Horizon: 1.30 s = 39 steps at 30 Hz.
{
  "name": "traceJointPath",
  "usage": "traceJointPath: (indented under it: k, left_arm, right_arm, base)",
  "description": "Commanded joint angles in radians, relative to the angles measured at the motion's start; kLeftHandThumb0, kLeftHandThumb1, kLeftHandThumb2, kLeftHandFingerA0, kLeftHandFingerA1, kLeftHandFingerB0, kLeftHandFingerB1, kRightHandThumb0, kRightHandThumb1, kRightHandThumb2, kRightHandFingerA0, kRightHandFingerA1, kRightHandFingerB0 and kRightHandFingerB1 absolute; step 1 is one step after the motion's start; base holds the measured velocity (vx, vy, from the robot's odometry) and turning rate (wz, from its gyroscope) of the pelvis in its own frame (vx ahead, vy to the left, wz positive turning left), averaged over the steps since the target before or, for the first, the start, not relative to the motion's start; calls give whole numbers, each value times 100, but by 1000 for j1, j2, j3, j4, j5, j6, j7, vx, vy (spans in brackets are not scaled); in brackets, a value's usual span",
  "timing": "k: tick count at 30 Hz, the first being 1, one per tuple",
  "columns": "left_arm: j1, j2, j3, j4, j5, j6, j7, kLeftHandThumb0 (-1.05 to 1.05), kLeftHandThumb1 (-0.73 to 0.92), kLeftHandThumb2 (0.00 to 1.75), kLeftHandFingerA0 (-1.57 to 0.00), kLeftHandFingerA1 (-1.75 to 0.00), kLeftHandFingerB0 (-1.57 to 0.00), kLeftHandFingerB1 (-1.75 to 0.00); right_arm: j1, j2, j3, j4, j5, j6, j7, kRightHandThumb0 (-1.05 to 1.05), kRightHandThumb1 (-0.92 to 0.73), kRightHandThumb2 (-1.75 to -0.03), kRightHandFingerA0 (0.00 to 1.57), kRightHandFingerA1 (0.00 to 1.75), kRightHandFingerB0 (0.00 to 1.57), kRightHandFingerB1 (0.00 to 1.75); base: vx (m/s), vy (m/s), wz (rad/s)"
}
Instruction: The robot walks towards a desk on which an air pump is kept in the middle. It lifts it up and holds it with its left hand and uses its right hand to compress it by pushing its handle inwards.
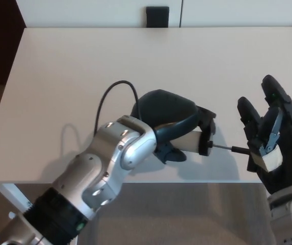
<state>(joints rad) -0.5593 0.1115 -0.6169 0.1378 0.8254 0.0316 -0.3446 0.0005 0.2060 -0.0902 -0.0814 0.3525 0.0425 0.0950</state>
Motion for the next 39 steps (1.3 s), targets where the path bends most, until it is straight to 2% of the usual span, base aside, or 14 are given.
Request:
traceJointPath:
  k: [1,2,3,4,6,14,15,17,20,26,28,30,33,39]
  left_arm:
    - [-13,-74,-4,17,16,49,63,-30,67,63,-76,-149,-70,-50]
    - [-7,-84,-2,19,12,45,79,-30,67,63,-77,-153,-74,-51]
    - [-3,-91,0,20,10,42,90,-30,67,63,-77,-153,-74,-51]
    - [16,-119,4,12,5,67,103,-29,71,65,-77,-156,-77,-51]
    - [48,-165,11,-4,1,108,128,-29,73,66,-77,-155,-81,-54]
    - [61,-213,13,-8,23,128,174,-28,72,65,-76,-149,-79,-59]
    - [62,-216,11,-6,24,127,180,-29,72,65,-77,-151,-78,-65]
    - [63,-216,10,-6,23,125,183,-29,72,65,-77,-151,-78,-65]
    - [65,-214,9,-7,20,124,187,-29,74,66,-77,-152,-78,-58]
    - [52,-178,19,-1,18,90,199,-26,80,67,-78,-161,-80,-67]
    - [28,-147,41,24,5,65,203,-26,78,67,-81,-157,-68,-51]
    - [-12,-108,77,82,-5,42,237,-24,77,64,-77,-164,-74,-67]
    - [-57,-67,103,152,3,22,287,-29,62,58,-82,-160,-73,-72]
    - [-159,-19,148,311,-9,36,307,-37,67,74,-82,-144,-72,-68]
  right_arm:
    - [-3,91,-27,-33,56,-47,-80,-88,-81,-116,2,37,9,25]
    - [-3,96,-27,-40,50,-52,-99,-84,-92,-73,7,33,6,25]
    - [-4,99,-26,-44,47,-55,-112,-84,-92,-73,7,33,6,25]
    - [-8,103,-30,-53,43,-60,-132,-77,-76,-116,2,46,0,29]
    - [-16,108,-34,-71,44,-65,-166,-76,-76,-117,2,43,1,29]
    - [-47,102,-35,-96,66,-67,-223,-78,-74,-117,3,46,2,30]
    - [-46,100,-34,-101,74,-66,-229,-88,-92,-74,9,37,9,26]
    - [-45,99,-34,-102,79,-67,-232,-88,-92,-74,9,37,9,26]
    - [-41,94,-27,-100,84,-74,-238,-80,-75,-116,4,48,1,32]
    - [-39,67,-17,-78,87,-86,-212,-88,-79,-116,6,40,6,22]
    - [-38,43,-21,-72,79,-74,-217,-90,-82,-119,7,32,7,17]
    - [-33,15,-32,-61,50,-92,-218,-88,-86,-123,6,29,5,16]
    - [-26,5,-51,-58,47,-110,-217,-89,-85,-122,6,27,6,16]
    - [-5,-6,-85,-72,55,-119,-214,-89,-85,-121,7,29,6,15]
  base:
    - [0,0,0]
    - [0,0,0]
    - [0,0,0]
    - [0,0,0]
    - [0,0,0]
    - [0,0,0]
    - [0,0,0]
    - [0,0,0]
    - [0,0,0]
    - [0,0,0]
    - [0,0,0]
    - [0,0,0]
    - [0,0,0]
    - [0,0,0]
